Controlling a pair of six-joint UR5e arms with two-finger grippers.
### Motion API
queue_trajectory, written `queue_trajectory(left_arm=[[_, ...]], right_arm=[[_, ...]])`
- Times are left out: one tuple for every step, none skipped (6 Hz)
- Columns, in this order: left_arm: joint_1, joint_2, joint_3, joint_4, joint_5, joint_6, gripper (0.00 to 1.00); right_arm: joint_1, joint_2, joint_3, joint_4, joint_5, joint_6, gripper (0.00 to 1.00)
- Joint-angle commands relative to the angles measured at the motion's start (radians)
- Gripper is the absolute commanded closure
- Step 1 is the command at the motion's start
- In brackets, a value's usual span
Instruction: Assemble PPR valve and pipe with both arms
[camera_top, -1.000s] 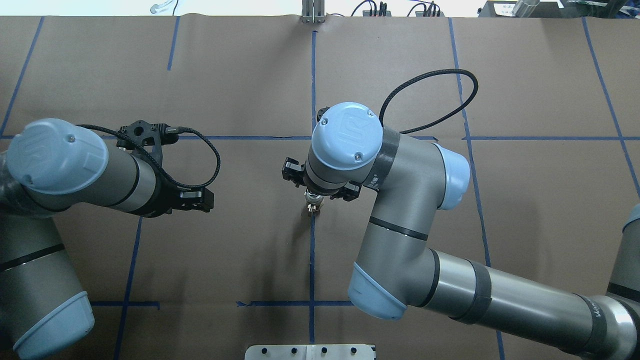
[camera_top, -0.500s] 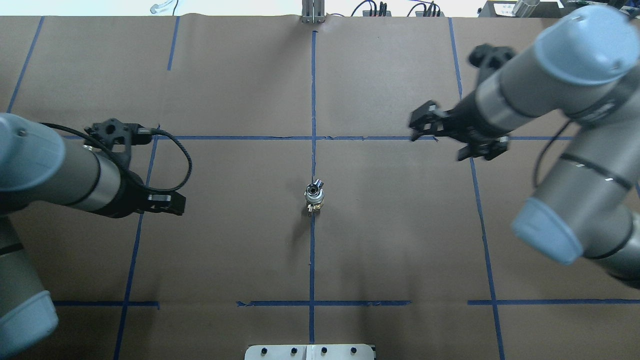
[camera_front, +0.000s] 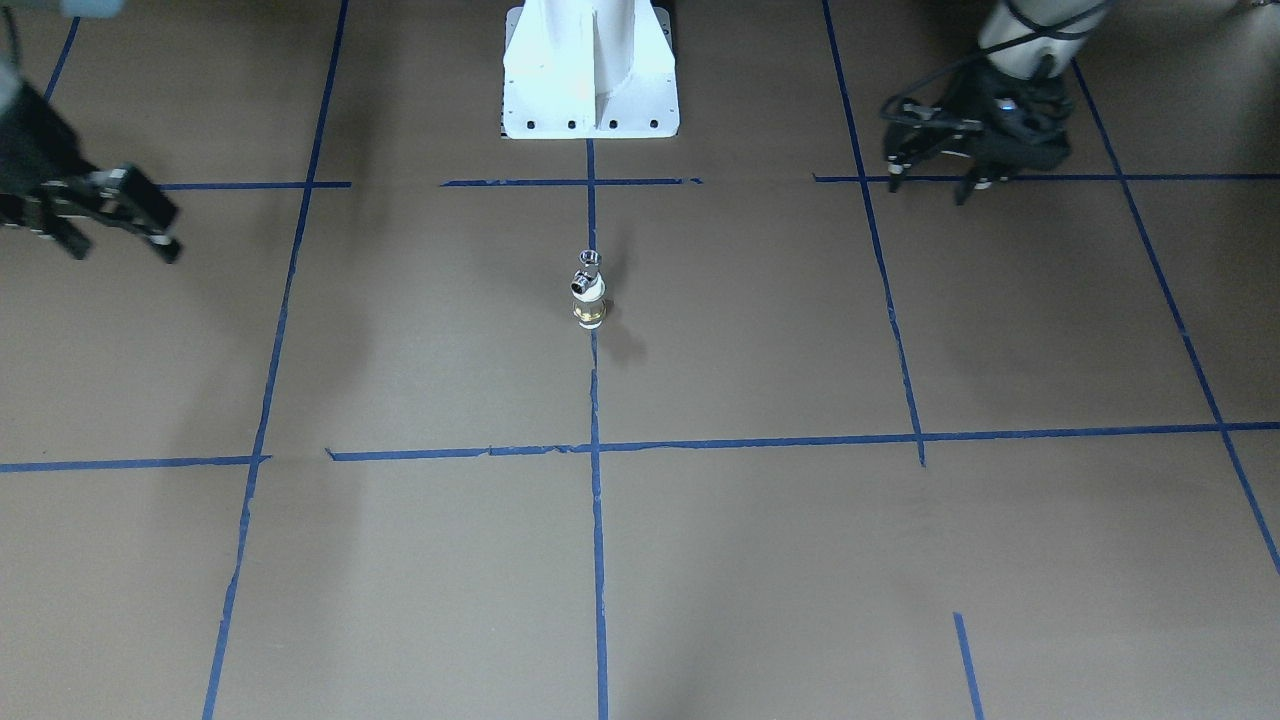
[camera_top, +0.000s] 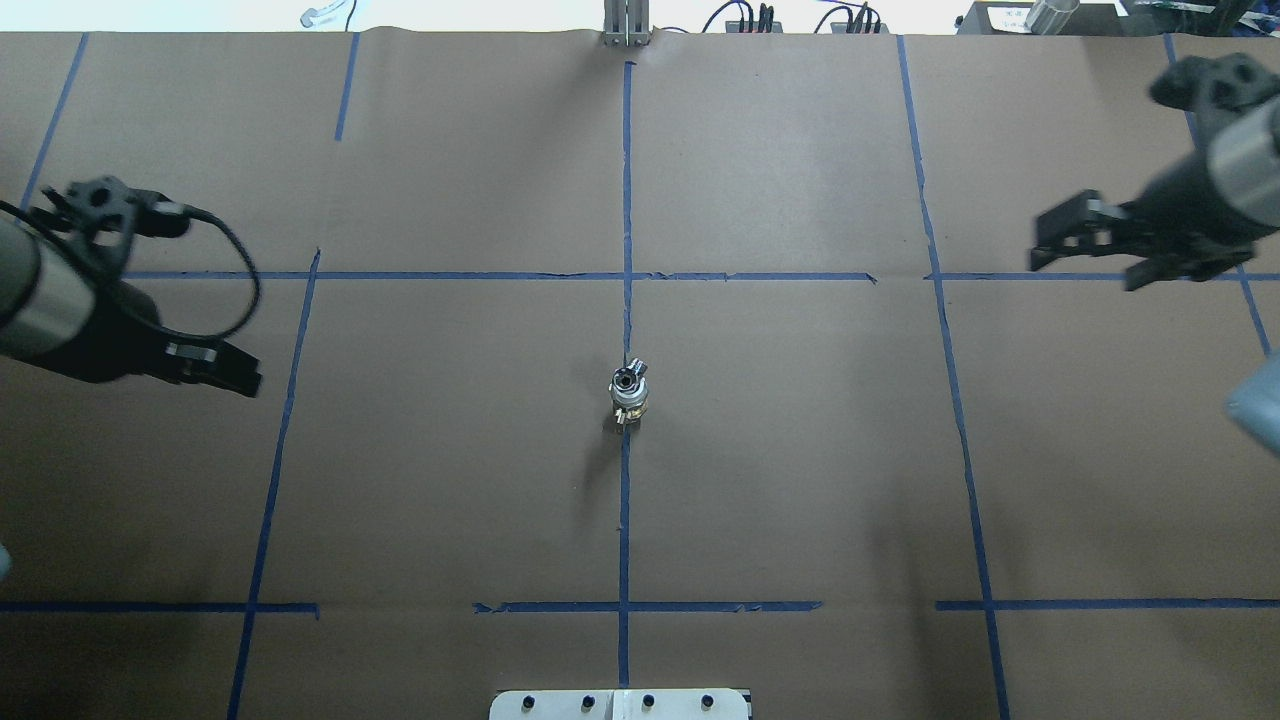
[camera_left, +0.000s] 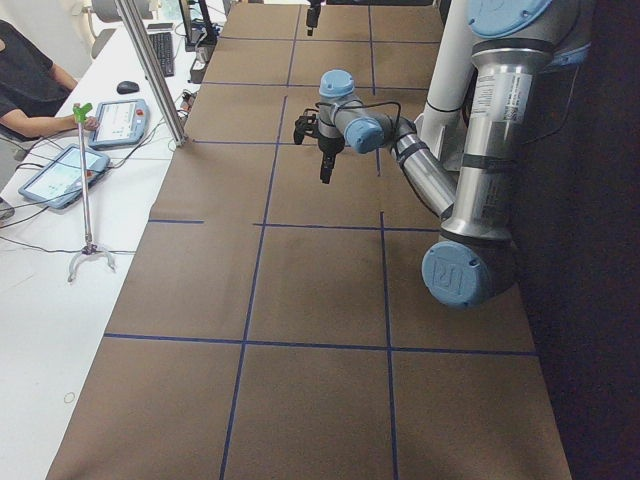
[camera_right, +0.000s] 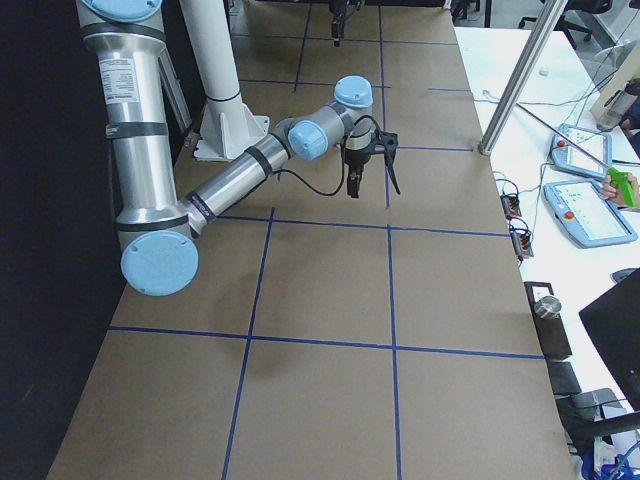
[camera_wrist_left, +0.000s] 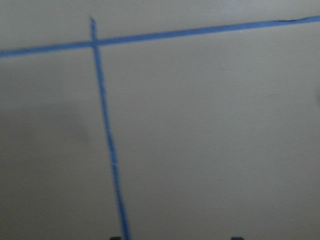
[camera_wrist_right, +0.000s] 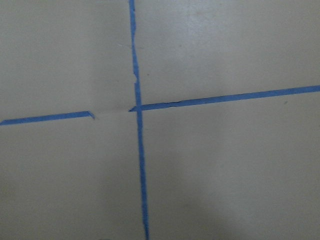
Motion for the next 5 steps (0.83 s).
queue_trajectory(left_arm=[[-0.196,0.089,0.068,0.003,-0.105,0.323,0.21],[-0.294,0.122,0.102,0.004,-0.115,0.488,0.21],[-0.394,0.161,0.146,0.004,-0.175,0.627,0.11],[-0.491,0.186,0.215,0.013,-0.224,0.798,0.05],[-0.56,0.2,0.297,0.012,-0.217,0.906,0.0]], right_arm=[[0.236,-0.112,-0.122,-0.002,0.115,-0.485,0.0],[0.307,-0.109,-0.199,-0.007,0.123,-0.658,0.0],[0.368,-0.111,-0.24,-0.016,0.122,-0.743,0.0],[0.385,-0.139,-0.258,-0.019,0.12,-0.846,0.0],[0.387,-0.143,-0.268,-0.024,0.11,-0.868,0.0]])
